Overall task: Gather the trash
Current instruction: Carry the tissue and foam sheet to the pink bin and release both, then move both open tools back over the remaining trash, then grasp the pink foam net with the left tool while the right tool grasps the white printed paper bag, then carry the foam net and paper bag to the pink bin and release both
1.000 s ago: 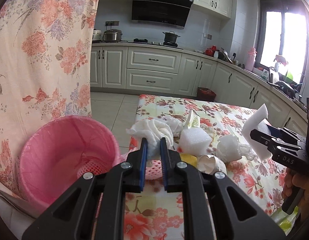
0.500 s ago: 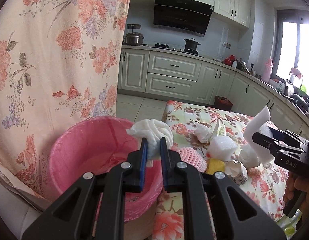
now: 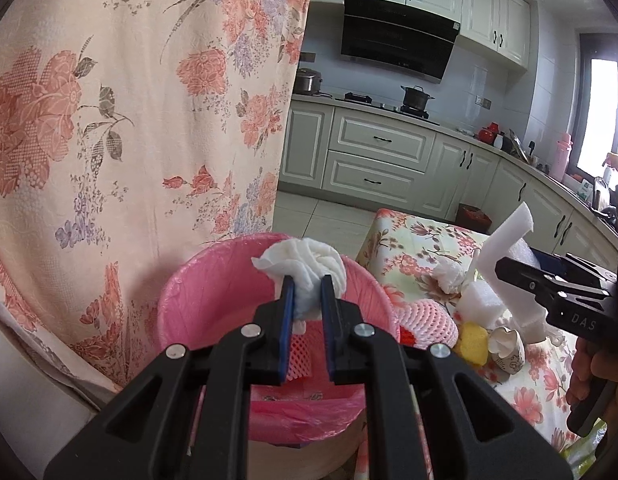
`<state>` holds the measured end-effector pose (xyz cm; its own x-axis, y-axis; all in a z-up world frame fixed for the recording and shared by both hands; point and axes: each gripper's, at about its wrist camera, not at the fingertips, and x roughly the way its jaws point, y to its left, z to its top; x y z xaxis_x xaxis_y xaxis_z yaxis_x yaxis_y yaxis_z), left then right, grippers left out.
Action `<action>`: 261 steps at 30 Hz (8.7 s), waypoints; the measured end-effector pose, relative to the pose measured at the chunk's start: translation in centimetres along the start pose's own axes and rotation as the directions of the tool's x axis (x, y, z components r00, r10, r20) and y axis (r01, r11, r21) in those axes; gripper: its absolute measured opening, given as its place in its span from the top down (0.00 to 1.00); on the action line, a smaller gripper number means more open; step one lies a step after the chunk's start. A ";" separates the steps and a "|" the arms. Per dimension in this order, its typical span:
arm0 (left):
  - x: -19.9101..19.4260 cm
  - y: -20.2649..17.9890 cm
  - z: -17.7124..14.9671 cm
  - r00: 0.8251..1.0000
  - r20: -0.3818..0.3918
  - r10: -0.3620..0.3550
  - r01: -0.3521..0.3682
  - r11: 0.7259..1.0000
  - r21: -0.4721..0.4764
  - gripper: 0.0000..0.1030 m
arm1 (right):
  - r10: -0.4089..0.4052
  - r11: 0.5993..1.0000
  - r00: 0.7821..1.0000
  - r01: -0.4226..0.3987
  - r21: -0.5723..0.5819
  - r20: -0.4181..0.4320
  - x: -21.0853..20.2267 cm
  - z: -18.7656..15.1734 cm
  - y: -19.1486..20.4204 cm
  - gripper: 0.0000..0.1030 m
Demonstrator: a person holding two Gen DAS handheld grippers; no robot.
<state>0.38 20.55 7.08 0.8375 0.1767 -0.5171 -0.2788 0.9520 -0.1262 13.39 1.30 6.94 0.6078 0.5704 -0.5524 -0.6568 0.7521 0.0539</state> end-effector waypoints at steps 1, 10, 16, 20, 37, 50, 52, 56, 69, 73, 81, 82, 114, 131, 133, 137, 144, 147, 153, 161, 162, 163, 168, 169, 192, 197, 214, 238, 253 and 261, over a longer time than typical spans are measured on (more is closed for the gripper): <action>0.0 0.3 0.0 1.000 0.000 0.005 -0.005 1.000 -0.002 0.87 | 0.013 1.000 1.000 -0.013 -0.004 -0.003 0.3 0.3 0.5 0.44; -0.4 2.0 0.2 0.999 0.009 0.035 -0.035 0.999 -0.026 0.87 | 0.104 0.994 0.994 -0.104 -0.028 -0.032 3.5 2.4 4.0 0.44; -0.7 3.1 0.1 0.998 0.011 0.055 -0.054 0.997 -0.045 0.87 | 0.142 0.988 0.988 -0.145 -0.048 -0.058 5.3 2.9 6.1 0.44; -0.9 3.7 0.0 0.998 0.012 0.062 -0.061 0.997 -0.054 0.87 | 0.154 0.986 0.986 -0.157 -0.049 -0.072 6.3 3.0 6.9 0.43; -1.2 4.6 -0.4 0.997 0.009 0.070 -0.069 0.994 -0.086 0.66 | 0.163 0.983 0.985 -0.167 -0.076 -0.061 7.3 3.3 8.0 0.28; -0.8 2.0 -0.4 0.999 0.006 0.032 -0.032 0.999 -0.040 0.56 | 0.009 0.999 1.000 -0.008 -0.044 0.014 3.7 1.7 4.3 0.25; -0.7 1.4 -0.4 1.000 0.004 0.024 -0.024 0.999 -0.031 0.55 | -0.010 0.999 1.000 0.011 -0.037 0.023 3.0 1.4 3.7 0.25; -0.5 0.0 -0.2 1.000 0.000 0.008 -0.008 1.000 -0.010 0.52 | -0.035 0.999 0.999 0.036 -0.015 0.030 1.8 0.7 2.3 0.24; -0.2 -4.3 0.2 0.999 -0.005 -0.045 0.045 0.998 0.042 0.39 | -0.098 0.994 0.995 0.096 0.055 0.034 -0.8 -1.5 -2.1 0.23; 0.3 -5.4 0.3 0.998 -0.017 -0.061 0.062 0.996 0.058 0.37 | -0.113 0.991 0.993 0.111 0.073 0.030 -1.3 -2.0 -3.3 0.23; 1.2 -7.6 -0.1 0.996 -0.033 -0.088 0.090 0.993 0.080 0.32 | -0.151 0.982 0.988 0.148 0.114 0.013 -2.3 -3.7 -6.2 0.22; 1.4 -7.9 -0.1 0.995 -0.036 -0.093 0.095 0.992 0.083 0.31 | -0.157 0.981 0.988 0.154 0.120 0.009 -2.4 -3.9 -6.7 0.22; 5.3 -13.3 -2.1 0.977 -0.129 -0.169 0.186 0.974 0.130 0.29 | -0.134 0.947 0.972 0.183 0.263 -0.192 1.0 -12.2 -13.0 0.20; 6.1 -13.8 -3.1 0.972 -0.160 -0.171 0.194 0.971 0.141 0.29 | -0.063 0.953 0.970 0.129 0.274 -0.236 2.8 -13.1 -12.7 0.38; 6.3 -13.8 -3.3 0.971 -0.165 -0.172 0.196 0.970 0.141 0.29 | -0.069 0.954 0.971 0.131 0.269 -0.229 2.5 -13.0 -12.7 0.38; 6.5 -14.1 -3.6 0.968 -0.175 -0.178 0.204 0.969 0.143 0.29 | -0.079 0.957 0.974 0.134 0.259 -0.210 1.8 -12.5 -12.6 0.38; 7.0 -14.7 -4.1 0.964 -0.188 -0.188 0.216 0.966 0.145 0.29 | -0.099 0.961 0.982 0.137 0.239 -0.162 -0.2 -11.1 -12.5 0.38; 7.3 -15.1 -4.4 0.961 -0.196 -0.196 0.227 0.962 0.149 0.29 | -0.108 0.962 0.984 0.139 0.235 -0.139 -1.2 -10.5 -12.6 0.38; 8.1 -16.2 -5.1 0.952 -0.216 -0.215 0.250 0.956 0.152 0.30 | -0.129 0.960 0.987 0.149 0.237 -0.099 -3.3 -9.4 -13.5 0.38; 9.4 -17.3 -5.3 0.955 -0.222 -0.194 0.236 0.955 0.178 0.30 | -0.154 0.953 0.985 0.168 0.251 -0.075 -4.9 -9.1 -14.9 0.38; 9.7 -17.5 -5.2 0.958 -0.224 -0.181 0.225 0.955 0.191 0.30 | -0.158 0.952 0.985 0.172 0.253 -0.073 -5.1 -9.1 -15.0 0.38; 10.0 -17.7 -5.1 0.961 -0.225 -0.161 0.209 0.955 0.209 0.31 | -0.162 0.951 0.984 0.175 0.254 -0.071 -5.3 -9.1 -15.1 0.38; 11.4 -18.8 -4.9 0.977 -0.214 -0.021 0.091 0.942 0.324 0.34 | -0.181 0.948 0.982 0.190 0.255 -0.061 -6.2 -9.0 -15.8 0.38; 11.8 -19.1 -5.0 0.977 -0.214 0.007 0.070 0.934 0.350 0.34 | -0.184 0.948 0.981 0.193 0.255 -0.060 -6.3 -9.1 -15.9 0.38; 14.6 -18.2 -6.6 0.919 -0.380 0.105 0.072 0.903 0.423 0.82 | -0.172 0.950 0.982 0.185 0.253 -0.074 -6.0 -9.5 -15.8 0.38; 13.3 -17.8 -5.8 0.933 -0.358 0.044 0.097 0.925 0.367 0.84 | -0.174 0.948 0.982 0.187 0.256 -0.075 -6.0 -9.6 -15.8 0.38; 7.8 -15.4 -1.6 0.972 -0.228 -0.049 0.104 0.967 0.234 0.84 | -0.195 0.952 0.979 0.203 0.229 -0.058 -6.5 -8.4 -15.4 0.38; 4.2 -9.0 1.1 0.991 -0.127 -0.031 0.047 0.991 0.127 0.84 | -0.135 0.982 0.990 0.138 0.125 -0.037 -4.3 -4.5 -10.2 0.38; 2.8 -3.0 1.5 0.995 -0.094 0.044 -0.040 0.998 0.038 0.84 | -0.065 0.997 0.997 0.066 0.032 -0.034 -1.5 -1.6 -4.5 0.38; 2.3 0.0 1.7 0.994 -0.079 0.076 -0.077 0.997 -0.004 0.84 | -0.008 1.000 1.000 0.007 -0.028 -0.029 0.5 0.8 -0.4 0.38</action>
<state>3.11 21.34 7.33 0.7741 0.2287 -0.5903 -0.3445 0.9345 -0.0897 14.33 1.50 7.27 0.6001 0.5544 -0.5767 -0.6644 0.7469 0.0267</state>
